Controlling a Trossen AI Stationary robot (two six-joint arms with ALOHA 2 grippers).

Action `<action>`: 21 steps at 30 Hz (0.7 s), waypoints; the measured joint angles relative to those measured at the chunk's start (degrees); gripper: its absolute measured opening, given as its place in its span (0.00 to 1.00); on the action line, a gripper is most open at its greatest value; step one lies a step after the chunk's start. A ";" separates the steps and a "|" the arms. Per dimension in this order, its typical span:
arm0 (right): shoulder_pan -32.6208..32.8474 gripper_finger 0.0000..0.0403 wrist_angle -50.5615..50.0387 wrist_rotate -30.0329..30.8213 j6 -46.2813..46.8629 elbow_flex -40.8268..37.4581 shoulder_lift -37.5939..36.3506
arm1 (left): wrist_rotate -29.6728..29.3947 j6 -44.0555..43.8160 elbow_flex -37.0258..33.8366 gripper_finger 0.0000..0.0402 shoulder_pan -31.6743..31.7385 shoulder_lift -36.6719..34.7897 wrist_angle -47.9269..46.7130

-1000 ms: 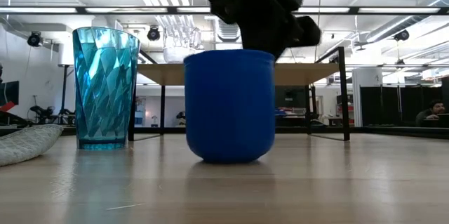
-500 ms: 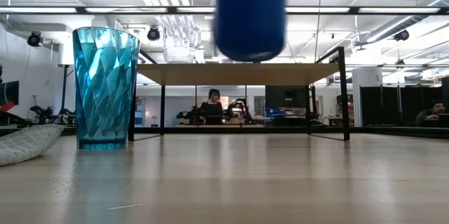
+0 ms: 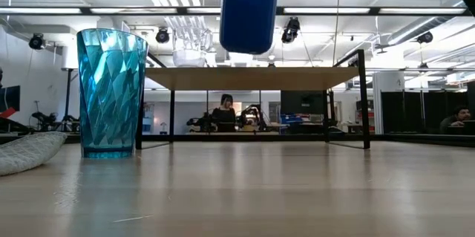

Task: Stack small to large cups/mugs on shelf
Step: Put the blue mug on the shelf

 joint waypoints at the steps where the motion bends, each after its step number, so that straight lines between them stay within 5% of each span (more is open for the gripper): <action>1: -0.80 0.02 -0.02 0.01 -0.22 -0.05 0.13 | -0.01 -0.09 0.00 0.16 0.01 0.22 0.00; 21: -6.48 0.02 0.00 1.13 -0.59 -0.15 0.00 | 0.03 -2.90 0.00 0.16 -0.01 1.66 0.03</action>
